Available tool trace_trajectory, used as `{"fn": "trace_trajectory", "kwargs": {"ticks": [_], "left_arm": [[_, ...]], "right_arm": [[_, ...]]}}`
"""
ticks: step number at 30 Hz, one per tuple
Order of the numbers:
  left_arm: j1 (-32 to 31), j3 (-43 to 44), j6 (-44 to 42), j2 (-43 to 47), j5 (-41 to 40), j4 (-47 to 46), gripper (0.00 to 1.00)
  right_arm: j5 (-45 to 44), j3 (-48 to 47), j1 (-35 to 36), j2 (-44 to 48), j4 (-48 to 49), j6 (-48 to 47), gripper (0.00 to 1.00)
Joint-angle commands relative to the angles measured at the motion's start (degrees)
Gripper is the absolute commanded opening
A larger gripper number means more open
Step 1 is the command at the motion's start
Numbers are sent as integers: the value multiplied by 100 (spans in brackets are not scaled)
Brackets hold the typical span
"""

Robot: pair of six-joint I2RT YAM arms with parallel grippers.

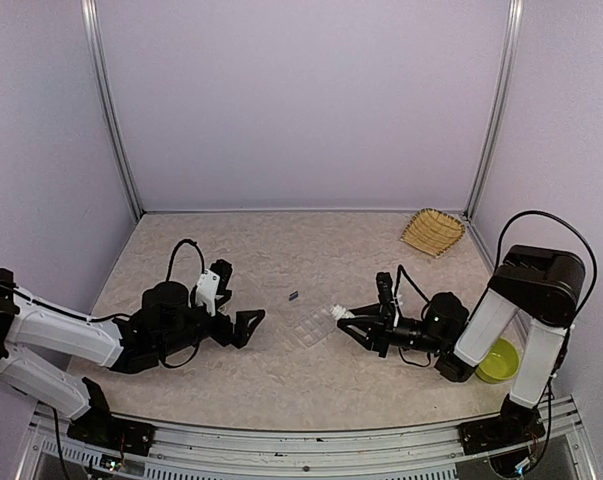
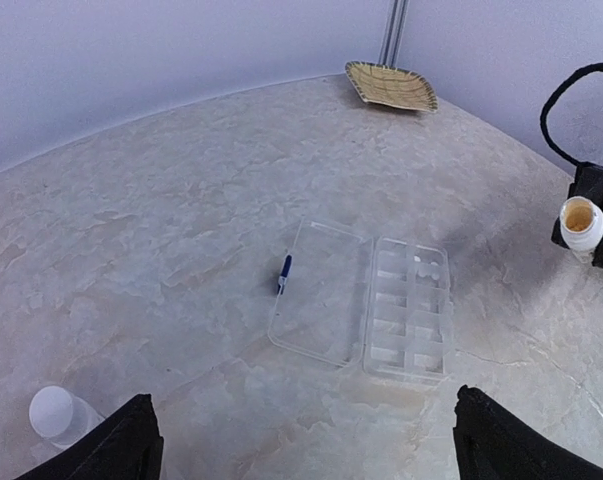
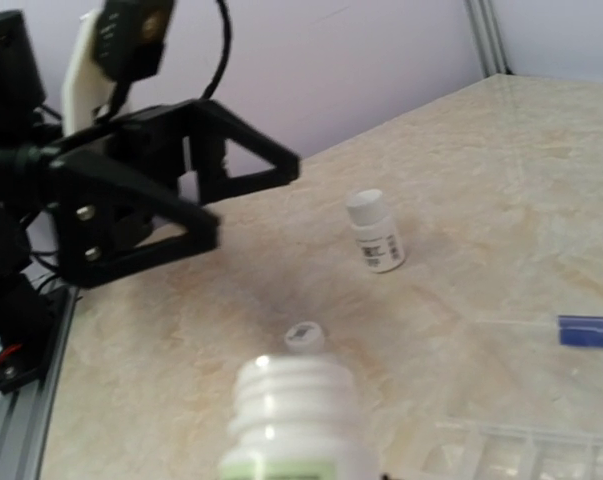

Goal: Sort the pills into containers
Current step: Pour the pill into the compartment of the pill container.

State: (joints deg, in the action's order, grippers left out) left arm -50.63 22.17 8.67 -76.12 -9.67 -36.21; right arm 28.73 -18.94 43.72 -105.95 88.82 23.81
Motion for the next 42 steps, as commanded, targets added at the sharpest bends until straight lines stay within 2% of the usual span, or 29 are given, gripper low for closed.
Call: {"fn": "trace_trajectory", "kwargs": {"ticks": [1, 5, 18, 26, 42], "left_arm": [[89, -335, -152, -82, 416, -896, 99], [198, -502, -17, -126, 631, -1284, 99], [377, -587, 91, -115, 696, -1385, 99], [421, -574, 154, -238, 751, -1463, 99], [493, -596, 207, -228, 810, -1484, 99]], "right_arm": [[-57, -119, -107, -188, 80, -68, 12], [-9, -215, -119, -290, -22, -89, 13], [-41, -259, -121, -487, -352, -192, 13], [-163, -427, -123, -449, -893, -291, 13], [-183, -515, -119, -608, -1115, -228, 13]]}}
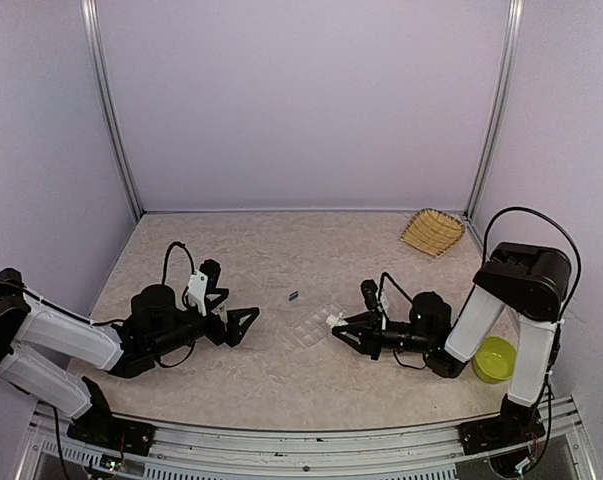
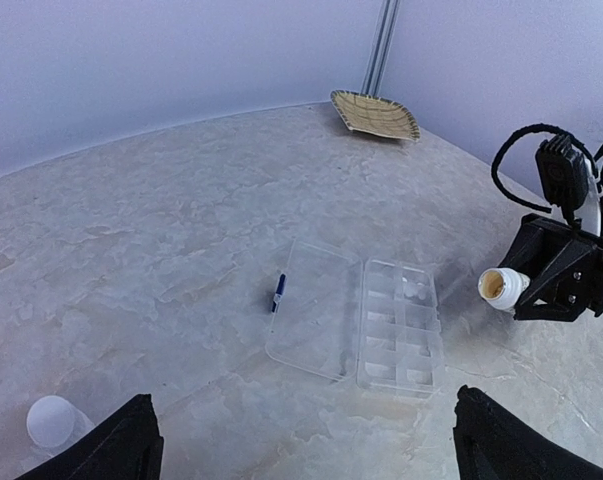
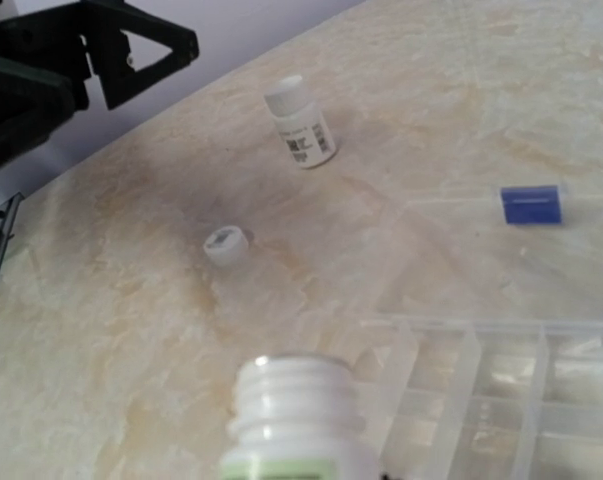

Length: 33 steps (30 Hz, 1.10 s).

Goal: Sort the pills into containers
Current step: Pour the pill into the compartment of the pill container.

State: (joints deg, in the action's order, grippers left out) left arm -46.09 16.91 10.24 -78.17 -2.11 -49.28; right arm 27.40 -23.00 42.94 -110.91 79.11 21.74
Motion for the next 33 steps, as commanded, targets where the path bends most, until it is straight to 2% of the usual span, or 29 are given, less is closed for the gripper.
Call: {"fn": "trace_trajectory", "kwargs": {"ticks": [1, 15, 33], "left_arm": [[38, -65, 53, -23, 55, -175, 99], [47, -73, 59, 19, 89, -172, 99], [47, -70, 66, 4, 108, -169, 99]], "right_arm": [[-50, -128, -40, -120, -213, -27, 13], [-172, -326, 32, -62, -960, -120, 12], [-165, -480, 149, -232, -1180, -143, 13]]}}
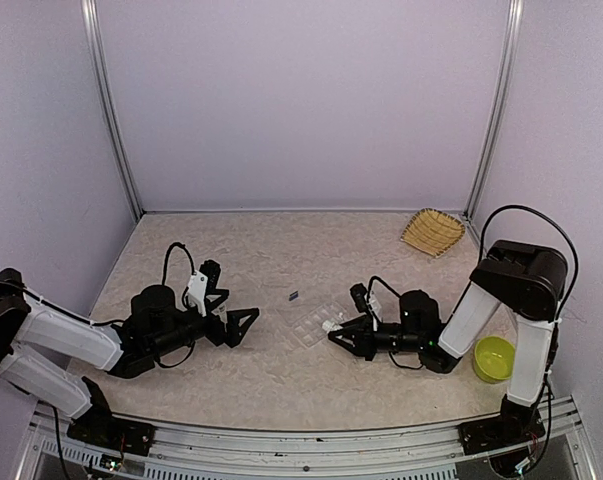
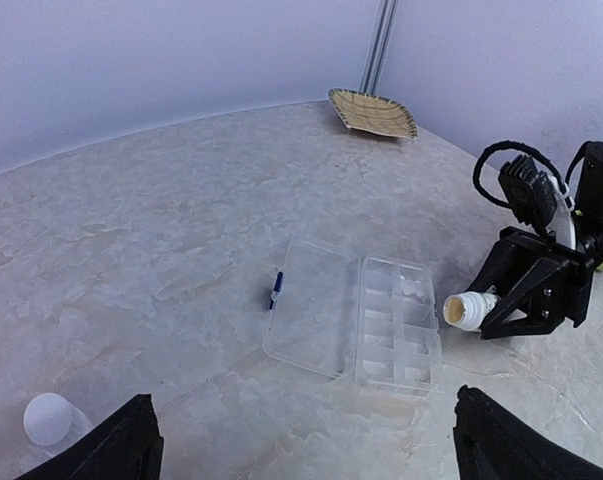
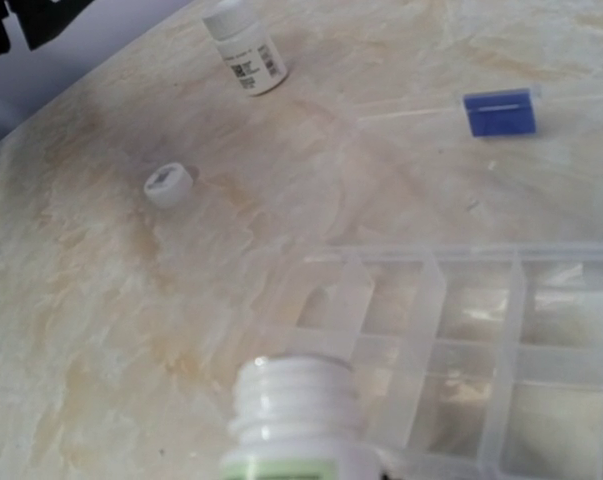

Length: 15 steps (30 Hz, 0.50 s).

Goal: Sort the pills into containers
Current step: Pour the pill into the compartment of the pill container.

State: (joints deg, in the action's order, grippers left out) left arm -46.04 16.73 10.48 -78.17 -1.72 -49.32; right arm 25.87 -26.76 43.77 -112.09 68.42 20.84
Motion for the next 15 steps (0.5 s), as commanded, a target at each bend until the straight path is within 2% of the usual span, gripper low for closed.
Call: {"fn": "trace_trajectory", "kwargs": {"ticks": [1, 15], "left_arm": [[43, -56, 42, 9, 71, -161, 99], [43, -47, 38, 17, 80, -157, 99]], "right_arm": [[-12, -105, 70, -124, -112, -48, 13], [-3, -232, 110, -209, -318, -69, 13]]}}
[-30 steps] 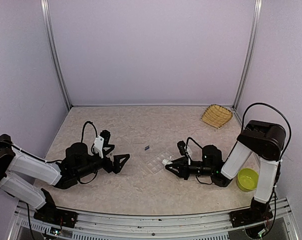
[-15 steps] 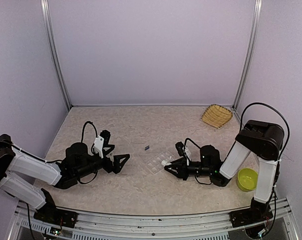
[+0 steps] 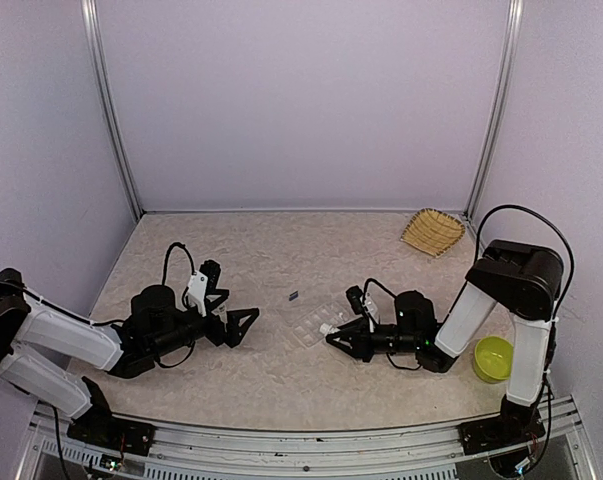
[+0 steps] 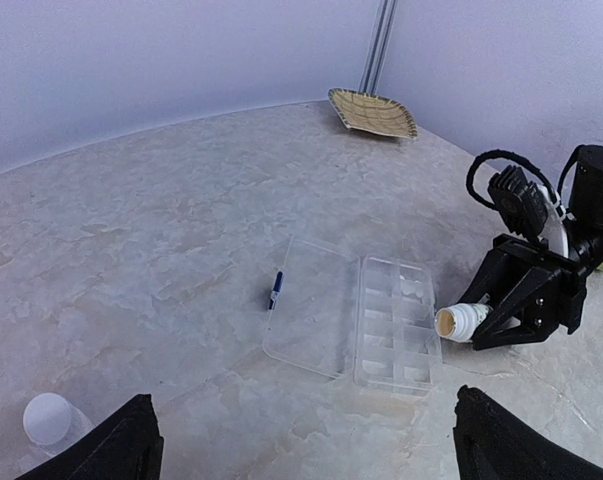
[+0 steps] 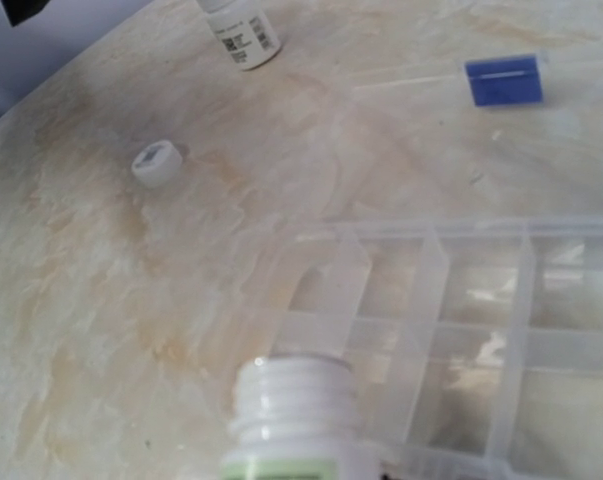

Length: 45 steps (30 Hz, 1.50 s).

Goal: Sort the pills into containers
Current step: Pour the pill into the compartment of the pill container.

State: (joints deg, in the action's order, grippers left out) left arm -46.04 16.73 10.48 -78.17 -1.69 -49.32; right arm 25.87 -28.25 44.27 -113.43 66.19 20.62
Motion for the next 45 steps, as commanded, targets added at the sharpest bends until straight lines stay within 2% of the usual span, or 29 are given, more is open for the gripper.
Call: {"fn": "trace_trajectory", "kwargs": {"ticks": [1, 24, 45], "left_arm": [[43, -47, 35, 13, 76, -150, 99], [43, -47, 34, 35, 96, -140, 99], [43, -38, 42, -4, 100, -143, 99]], "right_arm": [[-3, -91, 64, -75, -110, -50, 13], [-85, -182, 138, 68, -596, -132, 12], [-521, -484, 256, 509, -2006, -352, 11]]}}
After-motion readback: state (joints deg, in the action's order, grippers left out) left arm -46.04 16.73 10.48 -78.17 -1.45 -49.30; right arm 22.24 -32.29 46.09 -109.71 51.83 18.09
